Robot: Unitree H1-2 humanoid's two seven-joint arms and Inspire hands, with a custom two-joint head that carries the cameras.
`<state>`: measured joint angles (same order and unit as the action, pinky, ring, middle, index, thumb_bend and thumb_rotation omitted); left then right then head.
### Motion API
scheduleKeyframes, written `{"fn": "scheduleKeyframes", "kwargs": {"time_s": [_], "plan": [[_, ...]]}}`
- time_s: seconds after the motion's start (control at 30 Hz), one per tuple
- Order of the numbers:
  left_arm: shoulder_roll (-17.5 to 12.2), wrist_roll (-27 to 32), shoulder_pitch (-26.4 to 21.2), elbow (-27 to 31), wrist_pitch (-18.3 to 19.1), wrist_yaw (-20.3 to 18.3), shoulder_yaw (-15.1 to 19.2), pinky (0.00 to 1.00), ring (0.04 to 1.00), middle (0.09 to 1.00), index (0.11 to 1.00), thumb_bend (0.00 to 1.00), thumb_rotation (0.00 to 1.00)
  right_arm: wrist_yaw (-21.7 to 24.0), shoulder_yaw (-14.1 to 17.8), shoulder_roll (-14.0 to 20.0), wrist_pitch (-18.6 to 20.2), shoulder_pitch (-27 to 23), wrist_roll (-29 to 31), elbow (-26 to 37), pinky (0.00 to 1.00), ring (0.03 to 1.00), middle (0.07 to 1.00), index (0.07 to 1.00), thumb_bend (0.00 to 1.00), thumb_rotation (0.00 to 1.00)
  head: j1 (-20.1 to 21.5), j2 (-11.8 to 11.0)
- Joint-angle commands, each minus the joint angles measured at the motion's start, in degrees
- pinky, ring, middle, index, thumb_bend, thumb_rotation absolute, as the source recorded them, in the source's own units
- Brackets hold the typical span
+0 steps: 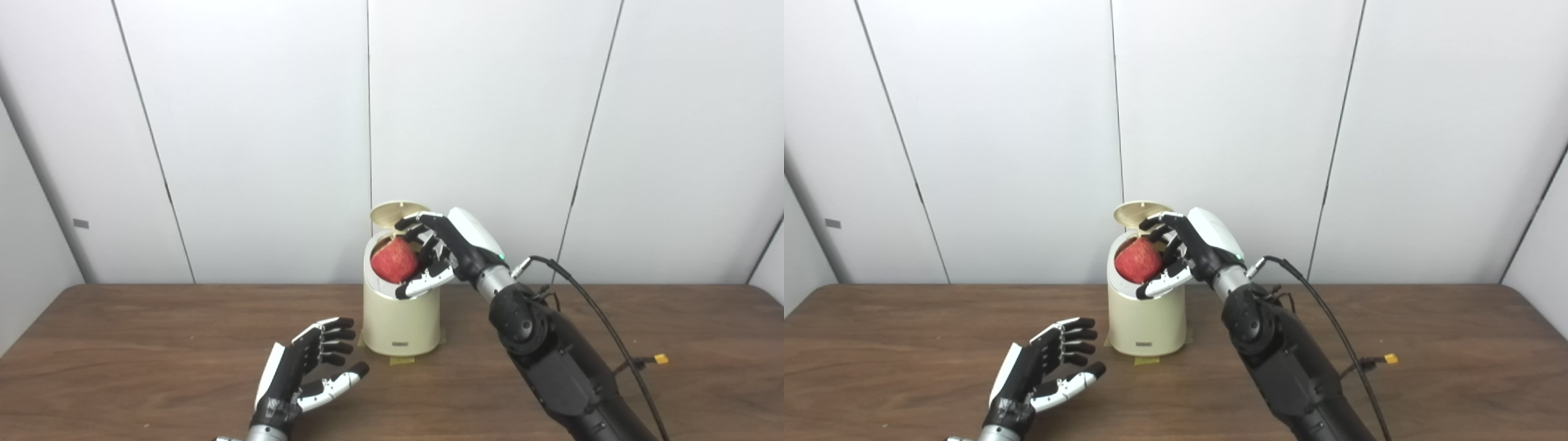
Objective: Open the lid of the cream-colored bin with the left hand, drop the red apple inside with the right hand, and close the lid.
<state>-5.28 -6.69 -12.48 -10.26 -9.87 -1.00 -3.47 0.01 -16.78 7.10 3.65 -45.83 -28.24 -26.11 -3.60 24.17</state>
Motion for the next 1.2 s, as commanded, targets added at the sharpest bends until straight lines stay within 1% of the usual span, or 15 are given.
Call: {"fn": "scheduleKeyframes", "kwargs": {"time_s": [0.0,0.1,0.27,0.4,0.7,0.83,0.9,0.97,1.03,1.1,1.17], "plan": [[0.01,0.00,0.10,0.36,-1.62,-0.20,-0.20,0.64,0.676,0.726,0.754,0.67,0.15,0.65,0.96,-0.81,-0.88,-1.04,1.90,3.55,0.45,0.606,0.762,0.742,0.86,0.13,-0.01,0.09],[-0.12,0.04,0.06,0.32,-1.72,-0.19,-0.09,0.63,0.676,0.725,0.752,0.67,0.16,-2.08,2.92,-1.12,-3.41,0.55,2.80,5.74,0.45,0.581,0.734,0.712,0.86,0.11,-0.07,0.17],[-0.48,0.26,0.10,0.49,-1.28,-0.45,0.04,0.62,0.677,0.726,0.753,0.67,0.14,-4.82,4.64,-0.37,-5.09,2.94,2.29,8.67,0.45,0.574,0.737,0.711,0.85,0.09,0.35,0.19],[-0.71,0.20,0.14,0.41,-1.31,-0.53,0.06,0.63,0.677,0.726,0.756,0.67,0.14,-4.44,6.13,0.23,-5.54,4.19,3.44,9.96,0.47,0.592,0.760,0.713,0.86,0.08,0.53,0.28],[-0.92,0.76,0.27,0.26,-1.58,-1.32,0.31,0.62,0.668,0.722,0.753,0.66,0.13,-4.32,8.27,0.34,-5.51,5.93,4.50,13.14,0.44,0.582,0.756,0.710,0.86,0.08,0.79,0.57],[-0.90,0.65,0.40,0.69,-1.02,-1.45,0.30,0.62,0.668,0.723,0.753,0.66,0.12,-5.66,9.68,-0.17,-7.73,7.67,6.11,14.42,0.45,0.582,0.744,0.709,0.85,0.07,0.84,0.62],[-0.95,0.64,0.36,0.61,-1.22,-1.48,0.30,0.62,0.669,0.724,0.752,0.65,0.12,-6.76,10.97,-1.04,-8.95,9.34,7.71,15.91,0.46,0.576,0.728,0.703,0.86,0.08,0.84,0.62],[-0.99,0.62,0.42,0.73,-1.26,-1.47,0.34,0.62,0.670,0.723,0.750,0.66,0.12,-7.59,12.21,-1.74,-10.40,11.49,9.36,17.74,0.43,0.564,0.715,0.694,0.86,0.07,0.68,0.64],[-1.07,0.73,0.49,0.94,-1.28,-1.51,0.43,0.63,0.675,0.723,0.750,0.66,0.12,-7.53,13.35,-2.01,-10.40,14.38,10.82,20.26,0.39,0.543,0.702,0.689,0.85,0.09,0.76,0.66],[-1.15,1.03,0.56,1.20,-1.30,-1.64,0.57,0.62,0.675,0.726,0.751,0.66,0.12,-6.09,14.19,-1.77,-9.81,17.83,13.01,23.24,0.37,0.553,0.720,0.711,0.83,0.12,0.83,0.73],[-1.24,1.27,0.69,1.42,-1.54,-1.73,0.71,0.62,0.673,0.724,0.751,0.66,0.12,-3.55,14.78,-1.09,-9.61,21.18,16.66,25.80,0.40,0.599,0.763,0.754,0.81,0.13,0.79,0.70]]}}
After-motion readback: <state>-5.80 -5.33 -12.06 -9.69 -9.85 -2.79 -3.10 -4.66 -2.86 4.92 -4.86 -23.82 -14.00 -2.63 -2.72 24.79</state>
